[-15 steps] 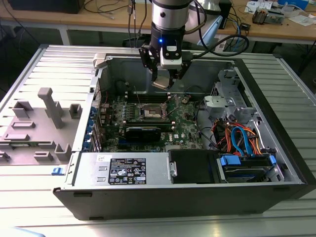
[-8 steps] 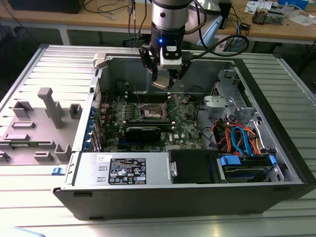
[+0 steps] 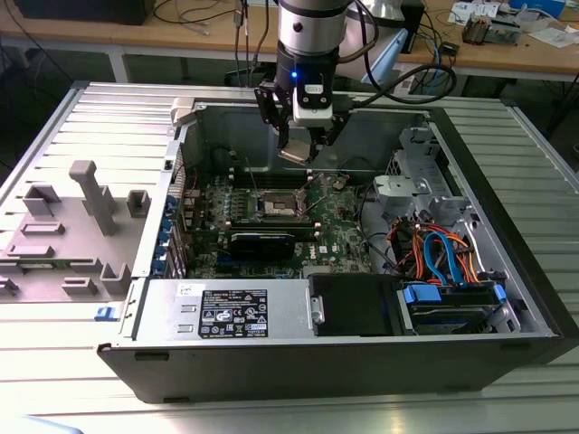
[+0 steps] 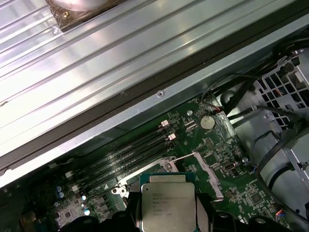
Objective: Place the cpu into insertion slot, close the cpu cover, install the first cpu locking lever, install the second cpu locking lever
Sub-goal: 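Place the cpu into insertion slot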
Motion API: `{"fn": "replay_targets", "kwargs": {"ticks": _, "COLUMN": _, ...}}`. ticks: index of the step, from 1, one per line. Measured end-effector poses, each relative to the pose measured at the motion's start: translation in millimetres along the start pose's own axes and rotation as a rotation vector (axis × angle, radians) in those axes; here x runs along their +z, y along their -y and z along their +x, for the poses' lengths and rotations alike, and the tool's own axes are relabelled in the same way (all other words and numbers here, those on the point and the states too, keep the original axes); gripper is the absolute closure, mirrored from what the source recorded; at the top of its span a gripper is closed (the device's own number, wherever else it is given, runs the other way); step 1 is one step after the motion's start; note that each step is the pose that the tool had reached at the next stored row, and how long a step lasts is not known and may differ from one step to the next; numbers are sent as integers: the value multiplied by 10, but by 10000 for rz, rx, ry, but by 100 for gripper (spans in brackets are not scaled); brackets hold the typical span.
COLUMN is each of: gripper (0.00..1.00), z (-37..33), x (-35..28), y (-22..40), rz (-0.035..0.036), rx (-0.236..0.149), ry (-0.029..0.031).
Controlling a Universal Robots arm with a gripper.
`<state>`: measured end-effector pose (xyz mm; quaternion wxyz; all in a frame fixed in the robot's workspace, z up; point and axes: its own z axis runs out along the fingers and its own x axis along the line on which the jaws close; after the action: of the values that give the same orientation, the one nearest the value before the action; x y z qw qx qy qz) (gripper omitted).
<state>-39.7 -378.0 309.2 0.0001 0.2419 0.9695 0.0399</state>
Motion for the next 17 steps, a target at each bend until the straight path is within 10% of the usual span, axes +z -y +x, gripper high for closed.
{"fn": "replay_targets", "kwargs": {"ticks": 17, "gripper": 45, "z": 0, "x": 5, "y": 0, "rz": -2, "rx": 128, "ry": 10}}
